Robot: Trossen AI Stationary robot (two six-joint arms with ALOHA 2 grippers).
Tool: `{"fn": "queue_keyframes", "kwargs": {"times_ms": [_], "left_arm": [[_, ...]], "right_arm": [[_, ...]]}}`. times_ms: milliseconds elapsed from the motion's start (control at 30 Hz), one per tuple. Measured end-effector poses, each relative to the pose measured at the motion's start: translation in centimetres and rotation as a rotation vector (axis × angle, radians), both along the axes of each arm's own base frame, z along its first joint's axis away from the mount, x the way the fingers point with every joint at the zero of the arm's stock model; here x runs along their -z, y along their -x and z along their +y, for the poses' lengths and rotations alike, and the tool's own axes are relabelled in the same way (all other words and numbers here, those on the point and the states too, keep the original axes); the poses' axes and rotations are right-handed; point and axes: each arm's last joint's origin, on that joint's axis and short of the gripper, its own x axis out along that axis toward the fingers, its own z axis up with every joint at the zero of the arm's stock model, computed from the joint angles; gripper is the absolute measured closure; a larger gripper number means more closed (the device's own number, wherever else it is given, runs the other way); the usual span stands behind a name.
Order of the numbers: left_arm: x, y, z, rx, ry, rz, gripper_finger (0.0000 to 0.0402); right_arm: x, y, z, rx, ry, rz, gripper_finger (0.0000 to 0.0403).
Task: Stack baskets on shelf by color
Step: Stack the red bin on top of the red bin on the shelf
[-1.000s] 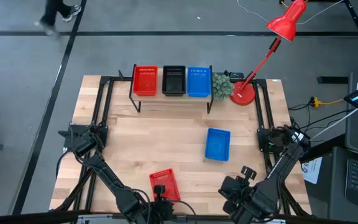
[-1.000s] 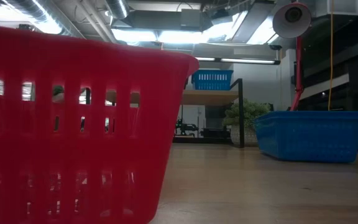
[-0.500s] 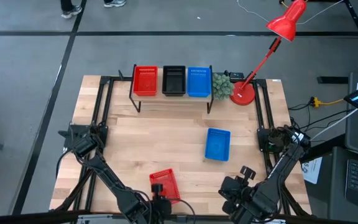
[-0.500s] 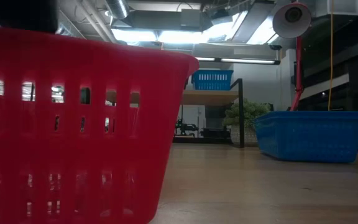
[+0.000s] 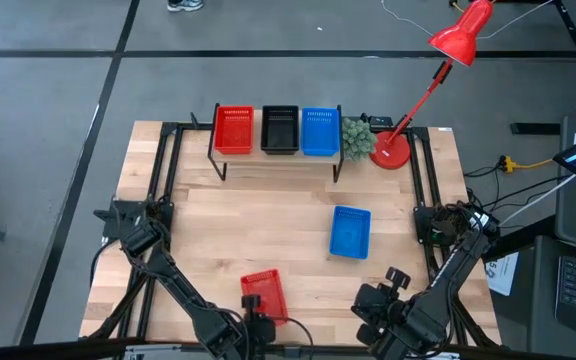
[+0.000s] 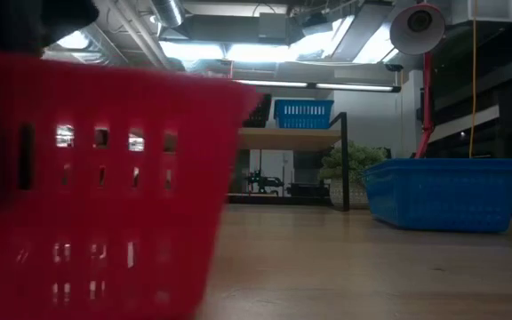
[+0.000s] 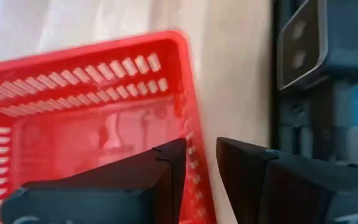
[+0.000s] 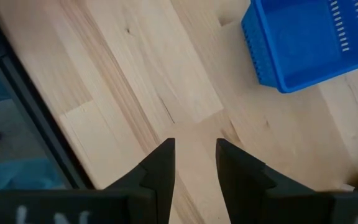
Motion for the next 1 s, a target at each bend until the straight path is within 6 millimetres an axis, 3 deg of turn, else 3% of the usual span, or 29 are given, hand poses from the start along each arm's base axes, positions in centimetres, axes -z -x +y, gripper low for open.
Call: {"fn": "queue_keyframes", "kwargs": {"times_ms": [100, 167, 267, 333, 433, 567, 733, 867, 1000], "left_arm": [[1.1, -0.1, 0.1, -0.010, 0.014, 0.055, 0.0337], [1.9, 0.0, 0.5, -0.039, -0.028, 0.082, 0.0374], [1.8, 0.1, 1.4, -0.054, -0.129, 0.090, 0.0396], [0.5, 0.3, 2.5, -0.033, -0.220, 0.102, 0.0400], [-5.5, 0.7, 5.1, -0.042, -0.288, 0.068, 0.0401], [-13.3, 2.9, 10.4, -0.082, -0.454, 0.033, 0.0401], [-21.2, 5.9, 19.5, -0.239, -0.511, -0.027, 0.0401], [-23.3, 7.6, 25.7, -0.277, -0.546, 0.042, 0.0401], [-23.9, 9.4, 31.7, -0.297, -0.538, 0.163, 0.0401]], "right_arm": [[0.0, 0.0, 0.0, 0.000, -0.001, -0.005, 0.0289], [0.0, -0.1, 0.1, 0.000, -0.004, -0.018, 0.0289], [0.0, -0.3, 0.3, -0.001, -0.015, -0.055, 0.0289], [0.0, -0.5, 0.4, -0.001, -0.022, -0.080, 0.0289], [-0.1, -0.7, 0.5, -0.003, -0.022, -0.110, 0.0289], [-0.2, -0.8, 0.4, -0.010, 0.027, -0.162, 0.0289], [-0.5, -1.3, 0.0, -0.072, 0.205, -0.331, 0.0289], [-1.0, -2.2, -0.9, -0.052, 0.352, -0.488, 0.0289], [-1.2, -3.7, -2.5, -0.007, 0.438, -0.540, 0.0289]]}}
